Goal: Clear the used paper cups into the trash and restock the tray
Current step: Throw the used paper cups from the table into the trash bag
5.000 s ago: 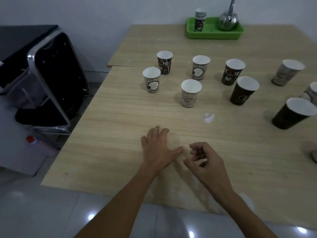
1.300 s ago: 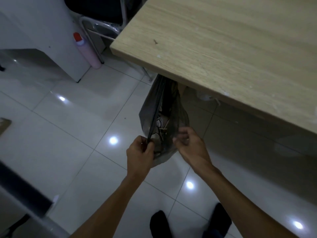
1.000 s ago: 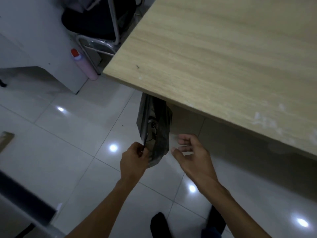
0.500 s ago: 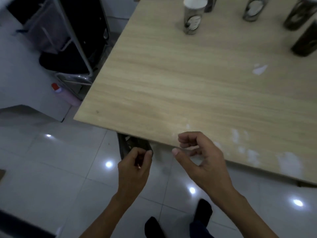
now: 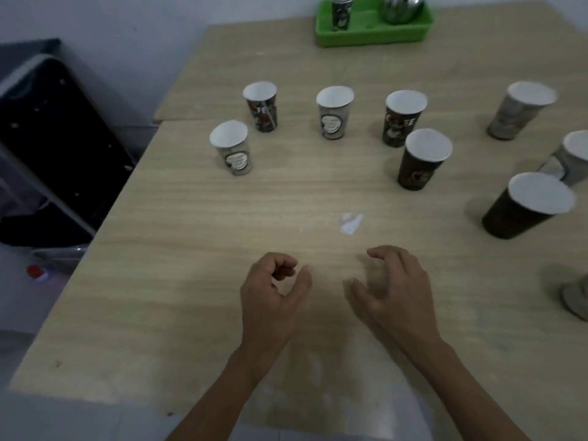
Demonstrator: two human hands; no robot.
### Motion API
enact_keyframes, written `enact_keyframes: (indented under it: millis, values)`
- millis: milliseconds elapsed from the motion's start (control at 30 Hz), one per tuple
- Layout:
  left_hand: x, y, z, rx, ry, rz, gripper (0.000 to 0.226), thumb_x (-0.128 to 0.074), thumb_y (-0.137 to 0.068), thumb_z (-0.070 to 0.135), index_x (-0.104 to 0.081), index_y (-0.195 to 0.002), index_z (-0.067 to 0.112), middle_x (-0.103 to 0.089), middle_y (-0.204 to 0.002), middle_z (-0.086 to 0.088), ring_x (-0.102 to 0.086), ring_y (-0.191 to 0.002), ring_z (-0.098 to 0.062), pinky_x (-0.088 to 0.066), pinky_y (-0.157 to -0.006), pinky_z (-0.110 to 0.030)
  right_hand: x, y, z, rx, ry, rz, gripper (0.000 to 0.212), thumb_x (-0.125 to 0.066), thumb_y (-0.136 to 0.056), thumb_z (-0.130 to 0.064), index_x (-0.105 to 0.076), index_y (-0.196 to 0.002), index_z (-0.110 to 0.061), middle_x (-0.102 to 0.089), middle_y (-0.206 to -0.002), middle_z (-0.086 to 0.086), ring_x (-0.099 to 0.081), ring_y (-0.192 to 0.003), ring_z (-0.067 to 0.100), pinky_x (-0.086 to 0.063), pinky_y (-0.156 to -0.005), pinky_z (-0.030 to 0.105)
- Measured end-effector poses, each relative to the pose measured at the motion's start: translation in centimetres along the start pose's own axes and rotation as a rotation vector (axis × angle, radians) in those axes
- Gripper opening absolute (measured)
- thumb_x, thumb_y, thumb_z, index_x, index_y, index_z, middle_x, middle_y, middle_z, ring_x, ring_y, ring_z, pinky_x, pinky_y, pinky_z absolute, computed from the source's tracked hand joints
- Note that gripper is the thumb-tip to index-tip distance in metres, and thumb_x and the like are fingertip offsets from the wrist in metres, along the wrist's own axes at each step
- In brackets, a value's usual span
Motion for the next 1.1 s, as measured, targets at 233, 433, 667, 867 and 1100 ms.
enact_keyframes:
  millis: [233,433,667,867,1100]
  values:
    - [-10.4,-6.2,4.7,-0.012,-0.012,-0.187,0.036,-0.085,-0.067,0.032,-0.059,-0.09,0.024,-0.061,-0.087,0.011,-0.056,-0.083,-0.005,-0.045,-0.073,-0.015,0.6,-3.2,5.3,0.012,0.333,-0.101,0.055,-0.049,-0.076,-0.063,-0.063,-0.105,-0.019,-0.059,-0.121,0.005,-0.053,-0.112,0.026,-0.038,-0.093,0.04]
    - [-19.8,-10.4,7.5,-0.059,-0.047,-0.316,0.078,-0.09,-0.054,0.042,-0.05,-0.117,0.018,-0.056,-0.115,0.003,-0.052,-0.108,-0.015,-0.046,-0.095,-0.033,0.7,-3.9,5.4,-0.004,0.305,-0.088,0.046,-0.056,-0.071,-0.058,-0.062,-0.095,-0.019,-0.059,-0.116,0.006,-0.053,-0.108,0.027,-0.041,-0.093,0.044]
    - [-25.3,-12.7,8.7,-0.091,0.032,-0.306,0.086,-0.089,-0.053,0.04,-0.047,-0.124,0.019,-0.061,-0.117,0.005,-0.056,-0.107,-0.014,-0.049,-0.09,-0.035,0.5,-4.3,5.6,0.019,0.323,-0.085,0.049,-0.055,-0.071,-0.059,-0.063,-0.092,-0.016,-0.06,-0.112,0.006,-0.055,-0.103,0.028,-0.038,-0.089,0.043]
    - [-23.4,-12.9,8.4,-0.09,0.073,-0.239,0.07,-0.089,-0.06,0.029,-0.052,-0.118,0.017,-0.062,-0.108,0.009,-0.056,-0.096,-0.004,-0.045,-0.077,-0.012,0.4,-4.2,5.7,-0.002,0.35,-0.125,0.051,-0.052,-0.073,-0.063,-0.062,-0.096,-0.018,-0.059,-0.115,0.005,-0.054,-0.107,0.026,-0.037,-0.092,0.042]
    - [-15.3,-10.0,6.9,-0.043,0.084,-0.172,0.065,-0.091,-0.057,0.028,-0.054,-0.109,0.019,-0.059,-0.096,0.021,-0.055,-0.085,0.009,-0.04,-0.069,-0.002,0.3,-4.1,5.5,0.005,0.335,-0.114,0.051,-0.055,-0.069,-0.06,-0.062,-0.094,-0.017,-0.06,-0.114,0.009,-0.054,-0.107,0.03,-0.038,-0.09,0.041]
Point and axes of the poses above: each hand's wrist, its own y-axis away from the middle knuckle, its own x-axis out of the back of the hand, z = x × y, the point moved 6 cm from there along -y, towards the middle knuckle
